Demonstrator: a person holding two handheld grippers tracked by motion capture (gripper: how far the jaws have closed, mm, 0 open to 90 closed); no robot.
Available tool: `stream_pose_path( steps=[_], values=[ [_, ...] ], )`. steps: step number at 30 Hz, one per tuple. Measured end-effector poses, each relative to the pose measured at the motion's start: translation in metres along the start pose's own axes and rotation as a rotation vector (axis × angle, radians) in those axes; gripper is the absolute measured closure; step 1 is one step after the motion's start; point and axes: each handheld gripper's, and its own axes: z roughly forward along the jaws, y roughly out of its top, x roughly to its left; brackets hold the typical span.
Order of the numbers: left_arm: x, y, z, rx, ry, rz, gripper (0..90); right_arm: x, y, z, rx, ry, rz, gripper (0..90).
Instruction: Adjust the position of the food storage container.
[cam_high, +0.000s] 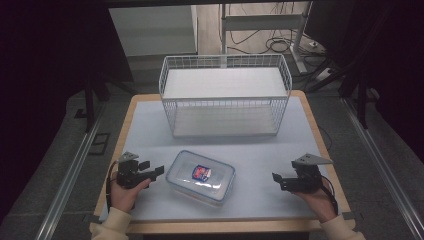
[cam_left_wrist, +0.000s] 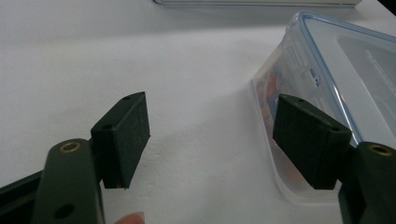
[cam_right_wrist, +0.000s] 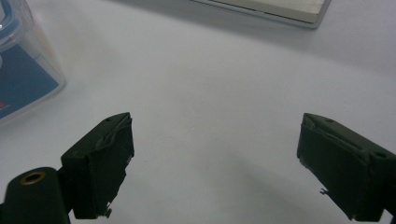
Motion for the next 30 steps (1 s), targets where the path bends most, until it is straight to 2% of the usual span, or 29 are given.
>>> stream_pose_path(
  steps=[8,14,20,30],
  values=[
    [0.0,0.0,0.0,0.01,-0.006,0.003,27.0,0.002,-0.001,0.0,0.01,0.014,0.001,14.7],
    [-0.002,0.0,-0.001,0.005,-0.017,0.031,27.1,0.009,-0.001,0.004,0.035,0.043,-0.016,15.4],
    [-0.002,0.0,0.0,0.01,-0.019,0.037,27.1,0.008,-0.001,0.004,0.036,0.049,-0.003,17.2],
    [-0.004,0.0,0.0,0.016,-0.022,0.044,27.3,0.022,0.007,0.0,0.037,0.11,-0.026,20.2]
  ],
)
